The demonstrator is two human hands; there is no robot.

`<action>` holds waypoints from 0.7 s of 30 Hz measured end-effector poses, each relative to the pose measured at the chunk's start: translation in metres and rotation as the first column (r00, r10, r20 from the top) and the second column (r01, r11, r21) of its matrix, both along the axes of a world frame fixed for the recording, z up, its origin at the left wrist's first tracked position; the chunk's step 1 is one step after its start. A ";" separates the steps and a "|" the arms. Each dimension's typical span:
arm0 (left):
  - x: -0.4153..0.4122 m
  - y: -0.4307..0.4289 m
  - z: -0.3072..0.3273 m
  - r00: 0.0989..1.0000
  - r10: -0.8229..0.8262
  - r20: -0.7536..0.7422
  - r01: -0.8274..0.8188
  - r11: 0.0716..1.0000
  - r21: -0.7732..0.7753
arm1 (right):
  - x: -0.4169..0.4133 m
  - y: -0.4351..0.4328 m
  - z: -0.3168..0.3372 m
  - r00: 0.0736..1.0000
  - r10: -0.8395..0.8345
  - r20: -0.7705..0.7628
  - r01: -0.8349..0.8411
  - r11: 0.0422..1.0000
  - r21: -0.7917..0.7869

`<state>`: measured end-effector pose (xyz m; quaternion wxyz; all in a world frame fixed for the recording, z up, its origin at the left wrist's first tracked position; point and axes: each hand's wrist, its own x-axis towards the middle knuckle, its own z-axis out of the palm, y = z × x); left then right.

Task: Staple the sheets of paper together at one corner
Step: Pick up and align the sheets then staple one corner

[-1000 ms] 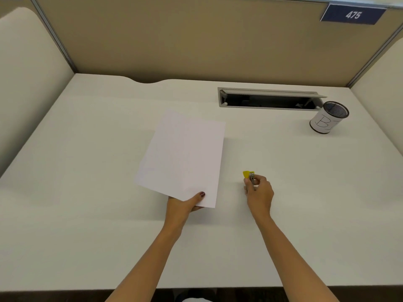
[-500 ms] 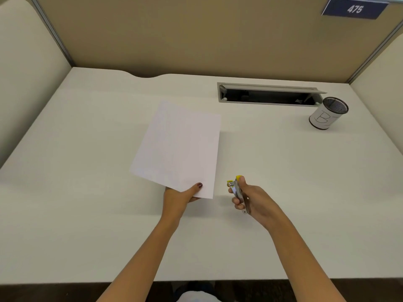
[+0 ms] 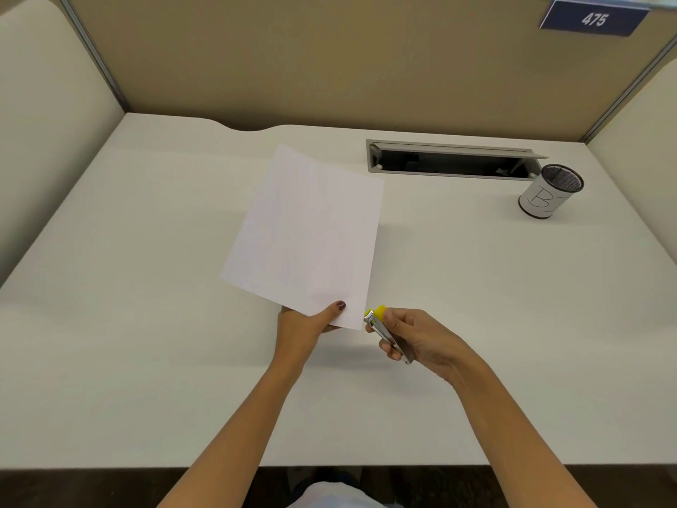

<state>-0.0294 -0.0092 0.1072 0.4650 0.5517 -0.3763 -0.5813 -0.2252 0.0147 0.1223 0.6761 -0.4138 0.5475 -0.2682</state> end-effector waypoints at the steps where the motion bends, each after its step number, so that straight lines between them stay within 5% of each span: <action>1: 0.000 0.000 0.001 1.000 -0.003 0.005 0.003 1.000 -0.008 | 0.000 0.000 0.002 1.000 0.023 -0.018 -0.024 1.000 -0.005; 21: -0.005 0.007 0.014 0.996 -0.045 0.074 0.050 0.997 -0.059 | -0.001 -0.010 0.031 0.968 0.149 -0.200 -0.153 0.988 -0.007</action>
